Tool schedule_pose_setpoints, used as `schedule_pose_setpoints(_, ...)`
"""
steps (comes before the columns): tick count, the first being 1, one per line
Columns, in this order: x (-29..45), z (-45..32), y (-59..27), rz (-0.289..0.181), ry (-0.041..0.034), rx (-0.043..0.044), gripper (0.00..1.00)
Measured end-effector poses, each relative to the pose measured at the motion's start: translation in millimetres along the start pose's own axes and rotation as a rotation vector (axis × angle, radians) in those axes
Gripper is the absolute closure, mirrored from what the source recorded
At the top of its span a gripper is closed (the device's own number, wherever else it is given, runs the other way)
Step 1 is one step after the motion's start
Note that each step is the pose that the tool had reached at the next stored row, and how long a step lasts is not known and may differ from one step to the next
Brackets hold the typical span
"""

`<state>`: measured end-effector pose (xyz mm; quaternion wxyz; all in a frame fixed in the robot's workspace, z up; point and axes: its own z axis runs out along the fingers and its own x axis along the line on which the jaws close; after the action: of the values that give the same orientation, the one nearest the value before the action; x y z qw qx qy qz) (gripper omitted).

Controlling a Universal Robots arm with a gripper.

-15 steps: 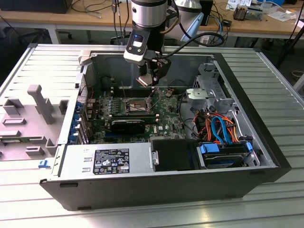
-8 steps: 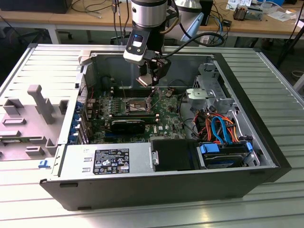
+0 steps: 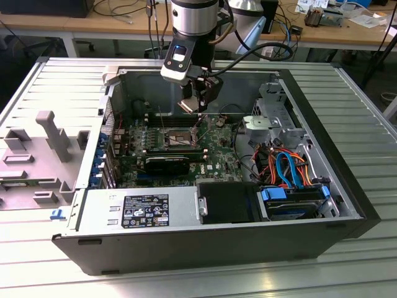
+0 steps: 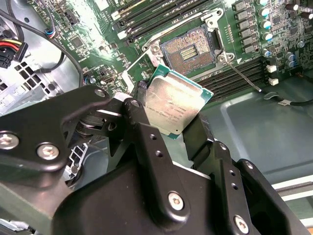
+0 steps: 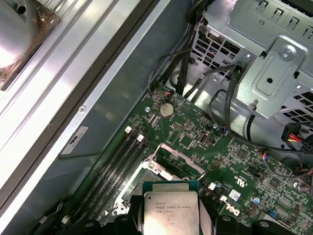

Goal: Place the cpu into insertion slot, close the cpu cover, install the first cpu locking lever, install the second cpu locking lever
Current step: 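Place the cpu into insertion slot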

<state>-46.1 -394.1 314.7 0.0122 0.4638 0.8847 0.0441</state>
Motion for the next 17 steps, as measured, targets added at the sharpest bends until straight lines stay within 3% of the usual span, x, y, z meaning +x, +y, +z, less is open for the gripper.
schedule_pose_setpoints(17,0.0,0.0,0.0,0.02,-0.0018,-0.0004,0.46)
